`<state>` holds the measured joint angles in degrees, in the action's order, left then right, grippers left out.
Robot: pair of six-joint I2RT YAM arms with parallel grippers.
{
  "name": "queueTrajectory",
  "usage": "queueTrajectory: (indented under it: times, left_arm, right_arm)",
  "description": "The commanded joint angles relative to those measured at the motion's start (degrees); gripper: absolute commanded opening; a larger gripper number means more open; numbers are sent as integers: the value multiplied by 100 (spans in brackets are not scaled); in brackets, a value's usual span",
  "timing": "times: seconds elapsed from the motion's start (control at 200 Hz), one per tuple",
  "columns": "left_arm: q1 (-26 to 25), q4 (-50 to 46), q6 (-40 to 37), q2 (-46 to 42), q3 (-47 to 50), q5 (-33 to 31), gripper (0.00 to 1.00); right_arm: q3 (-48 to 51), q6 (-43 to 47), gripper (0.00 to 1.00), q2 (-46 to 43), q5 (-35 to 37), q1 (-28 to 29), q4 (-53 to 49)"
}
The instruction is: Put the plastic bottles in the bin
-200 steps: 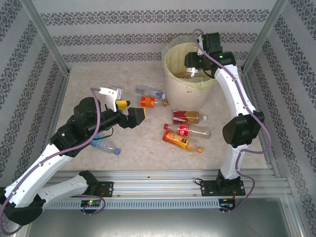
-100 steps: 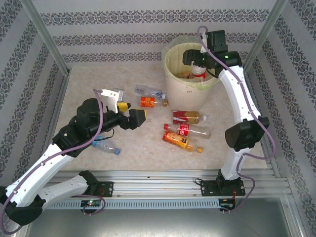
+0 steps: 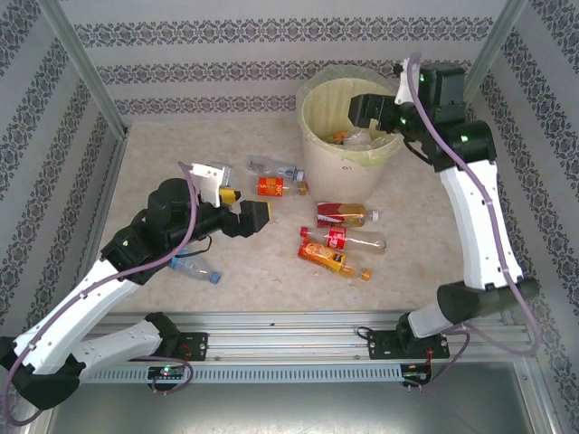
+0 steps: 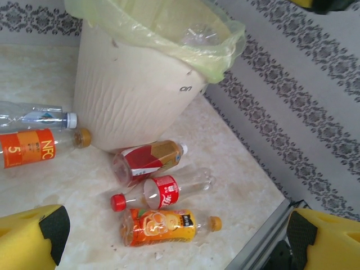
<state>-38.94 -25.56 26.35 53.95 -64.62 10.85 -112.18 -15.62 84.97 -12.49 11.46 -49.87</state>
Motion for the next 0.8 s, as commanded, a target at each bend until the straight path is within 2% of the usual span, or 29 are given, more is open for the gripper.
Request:
queueTrajectory:
  times: [0.0,0.12,0.37,0.625,0.794]
  left_arm:
    - [-24,-315,-109,179,-216,-174,100]
    - [-9,-382,-15,400,-271,-206,100]
    - [266,-647,532,1062,-443,-289,100]
    - [883,-604,1604,2017,-650,-145,100]
    - [1368,-299,2437,2695,-710,63,100]
  right_arm:
    - [651,-309,98,-502,-594,14,117]
    - [1553,-595,98,-1219,-1002,29,459]
    - [2973,-933,98,-2427,-1386,71,589]
    - [3854,-962,98,-3126,-1949,84,556]
    - [4229,-1008,98,-3393,-2029,82,530]
